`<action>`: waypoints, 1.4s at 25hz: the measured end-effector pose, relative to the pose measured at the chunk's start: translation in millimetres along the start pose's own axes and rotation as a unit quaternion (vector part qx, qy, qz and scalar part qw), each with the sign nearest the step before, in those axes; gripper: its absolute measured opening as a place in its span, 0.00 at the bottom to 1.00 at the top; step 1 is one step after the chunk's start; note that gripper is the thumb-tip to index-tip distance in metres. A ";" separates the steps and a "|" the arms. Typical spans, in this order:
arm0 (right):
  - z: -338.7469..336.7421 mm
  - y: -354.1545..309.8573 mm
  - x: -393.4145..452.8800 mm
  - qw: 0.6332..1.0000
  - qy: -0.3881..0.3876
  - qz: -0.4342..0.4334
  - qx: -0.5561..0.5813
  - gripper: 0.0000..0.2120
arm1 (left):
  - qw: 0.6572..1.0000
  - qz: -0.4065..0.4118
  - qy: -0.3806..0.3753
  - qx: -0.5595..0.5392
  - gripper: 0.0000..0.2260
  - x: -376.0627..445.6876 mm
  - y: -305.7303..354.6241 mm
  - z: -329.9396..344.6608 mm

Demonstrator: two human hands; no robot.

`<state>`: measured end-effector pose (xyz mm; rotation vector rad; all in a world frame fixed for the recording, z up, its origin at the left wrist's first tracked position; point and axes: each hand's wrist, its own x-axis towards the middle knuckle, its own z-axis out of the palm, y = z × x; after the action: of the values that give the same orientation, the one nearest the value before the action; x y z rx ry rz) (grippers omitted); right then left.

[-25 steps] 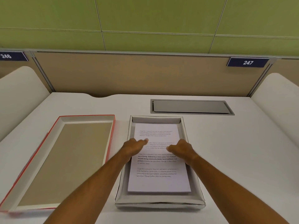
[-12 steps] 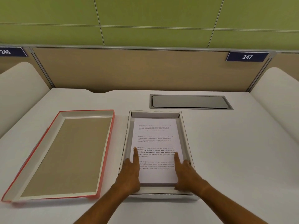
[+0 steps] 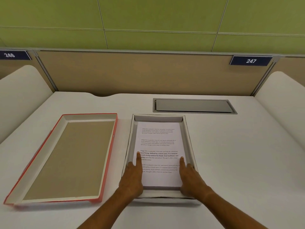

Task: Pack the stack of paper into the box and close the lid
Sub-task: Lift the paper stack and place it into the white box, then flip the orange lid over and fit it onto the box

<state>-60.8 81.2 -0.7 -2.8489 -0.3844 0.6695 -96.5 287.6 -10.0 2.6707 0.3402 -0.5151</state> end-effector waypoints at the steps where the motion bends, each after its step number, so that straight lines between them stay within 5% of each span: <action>1: -0.2 -0.4 -0.1 1.000 0.002 -0.001 0.001 0.47 | 1.000 0.001 0.004 0.000 0.51 -0.3 -0.5 -0.1; 8: -8.9 -7.4 -1.9 0.999 -0.016 0.010 0.029 0.54 | 0.998 0.019 -0.030 -0.058 0.56 3.5 -4.3 -7.1; 18: -9.2 -23.7 0.3 0.978 0.197 -0.067 0.026 0.49 | 0.979 0.101 0.171 0.036 0.50 -11.6 -6.9 -4.4; 35: -6.9 -72.9 -13.8 0.958 0.214 -0.189 -0.022 0.57 | 0.959 0.032 0.262 0.106 0.47 -68.2 -27.5 -19.6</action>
<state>-84.7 145.5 28.6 -2.7347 -0.8389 -0.0295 -160.5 309.6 24.8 2.9855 0.3579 0.2033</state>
